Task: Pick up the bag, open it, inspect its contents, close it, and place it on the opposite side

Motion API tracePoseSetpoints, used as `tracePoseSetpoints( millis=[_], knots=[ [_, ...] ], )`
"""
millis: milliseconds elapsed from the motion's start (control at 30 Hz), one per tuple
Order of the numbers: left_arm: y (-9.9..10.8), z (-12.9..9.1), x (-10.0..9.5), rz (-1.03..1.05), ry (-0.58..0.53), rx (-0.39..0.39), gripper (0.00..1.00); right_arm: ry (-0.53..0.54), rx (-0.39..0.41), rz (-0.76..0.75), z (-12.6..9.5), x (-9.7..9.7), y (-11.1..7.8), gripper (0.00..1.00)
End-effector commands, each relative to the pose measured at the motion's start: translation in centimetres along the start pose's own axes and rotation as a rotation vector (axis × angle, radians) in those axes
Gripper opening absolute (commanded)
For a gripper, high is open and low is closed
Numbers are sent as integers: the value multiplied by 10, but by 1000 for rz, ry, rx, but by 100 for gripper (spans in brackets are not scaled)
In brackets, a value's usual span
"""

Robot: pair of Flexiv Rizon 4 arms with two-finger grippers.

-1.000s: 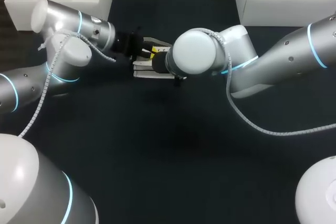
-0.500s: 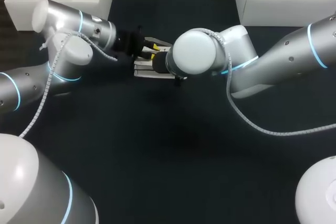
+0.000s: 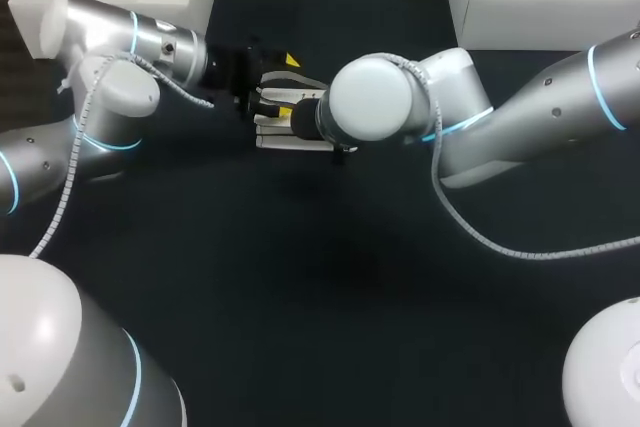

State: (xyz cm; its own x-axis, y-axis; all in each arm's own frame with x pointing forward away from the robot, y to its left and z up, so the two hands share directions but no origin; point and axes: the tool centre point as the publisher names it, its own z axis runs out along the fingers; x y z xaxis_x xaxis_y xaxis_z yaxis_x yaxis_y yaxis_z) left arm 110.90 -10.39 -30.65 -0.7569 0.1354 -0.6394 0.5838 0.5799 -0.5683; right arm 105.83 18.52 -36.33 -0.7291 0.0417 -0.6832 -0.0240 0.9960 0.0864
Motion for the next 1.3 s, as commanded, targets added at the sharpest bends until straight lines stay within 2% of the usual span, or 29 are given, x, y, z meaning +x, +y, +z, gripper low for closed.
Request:
tracePoseSetpoints(
  millis=[33, 267, 567, 667, 733, 800, 967, 1100, 1167, 1300],
  knots=[
    [-6, -17, -2, -8, 15, 0, 100, 20, 2, 12, -10, -2, -1, 100],
    [-12, -32, -4, -82, 71, -30, 100, 120, 14, 50, -28, -13, -7, 100],
    [-18, -50, 1, -230, 246, -119, 100, 316, 18, 67, -42, -35, -13, 100],
    [-18, -53, 6, -279, 310, -140, 100, 370, -10, 82, -45, -42, -15, 100],
    [-17, -54, 10, -303, 368, -153, 100, 399, -21, 87, -45, -45, -17, 100],
    [-15, -53, 16, -318, 446, -206, 100, 435, 12, 85, -45, -47, -18, 100],
    [-12, -58, 24, -362, 518, -257, 100, 505, 15, 86, -45, -54, -22, 100],
    [-12, -62, 30, -406, 561, -245, 100, 564, -1, 92, -43, -60, -24, 100],
    [-10, -66, 32, -412, 596, -301, 100, 603, 20, 137, -39, -65, -28, 100],
    [-10, -66, 32, -412, 596, -301, 100, 603, 20, 137, -39, -65, -28, 100]
  ],
)
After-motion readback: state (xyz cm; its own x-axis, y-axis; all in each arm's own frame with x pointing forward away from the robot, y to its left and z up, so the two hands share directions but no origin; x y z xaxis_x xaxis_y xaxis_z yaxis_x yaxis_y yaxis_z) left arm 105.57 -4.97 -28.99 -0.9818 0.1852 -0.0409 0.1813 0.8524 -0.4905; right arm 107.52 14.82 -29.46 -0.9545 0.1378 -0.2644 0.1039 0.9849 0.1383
